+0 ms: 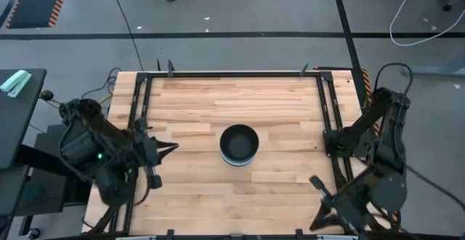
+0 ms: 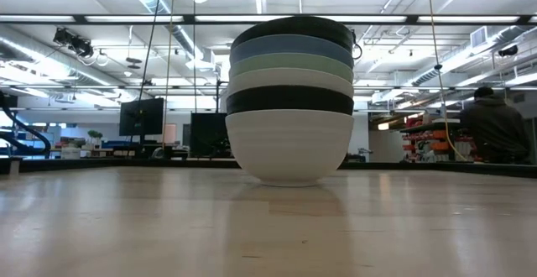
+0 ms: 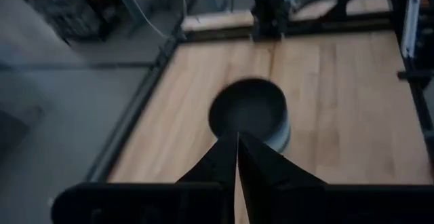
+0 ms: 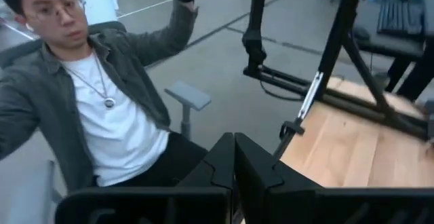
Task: Nest bowls inside each other
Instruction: Return to Home Position
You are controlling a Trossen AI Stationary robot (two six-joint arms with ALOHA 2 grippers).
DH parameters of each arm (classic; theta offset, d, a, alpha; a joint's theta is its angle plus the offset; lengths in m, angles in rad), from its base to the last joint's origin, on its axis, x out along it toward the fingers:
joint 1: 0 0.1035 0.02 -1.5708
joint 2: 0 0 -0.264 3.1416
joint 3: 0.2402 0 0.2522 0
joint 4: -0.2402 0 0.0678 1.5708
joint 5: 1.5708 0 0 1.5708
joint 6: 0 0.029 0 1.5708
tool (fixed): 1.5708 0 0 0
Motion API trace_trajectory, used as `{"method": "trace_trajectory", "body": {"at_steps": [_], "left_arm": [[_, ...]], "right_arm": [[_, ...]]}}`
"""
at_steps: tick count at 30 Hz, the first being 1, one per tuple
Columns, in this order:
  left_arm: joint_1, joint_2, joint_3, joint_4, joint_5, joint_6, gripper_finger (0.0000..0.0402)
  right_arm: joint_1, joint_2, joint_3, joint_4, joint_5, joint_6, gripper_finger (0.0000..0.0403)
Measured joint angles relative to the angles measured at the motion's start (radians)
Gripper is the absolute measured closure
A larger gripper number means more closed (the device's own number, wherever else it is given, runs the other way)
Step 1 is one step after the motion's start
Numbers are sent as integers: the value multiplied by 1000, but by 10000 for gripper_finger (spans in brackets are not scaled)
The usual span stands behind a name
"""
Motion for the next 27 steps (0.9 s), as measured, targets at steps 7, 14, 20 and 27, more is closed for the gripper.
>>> {"method": "trace_trajectory", "body": {"at_steps": [7,14,20,27], "left_arm": [[-135,4,-187,4,-214,-130,369],[-202,-22,-430,3,-251,-391,372],[-270,-69,-617,4,-317,-630,378],[-325,-170,-746,2,-360,-754,366]], "right_arm": [[69,-27,-298,364,26,-54,385],[70,-82,-539,633,27,-3,385],[71,-168,-772,899,23,-6,385],[71,-349,-948,1057,12,-30,385]]}}
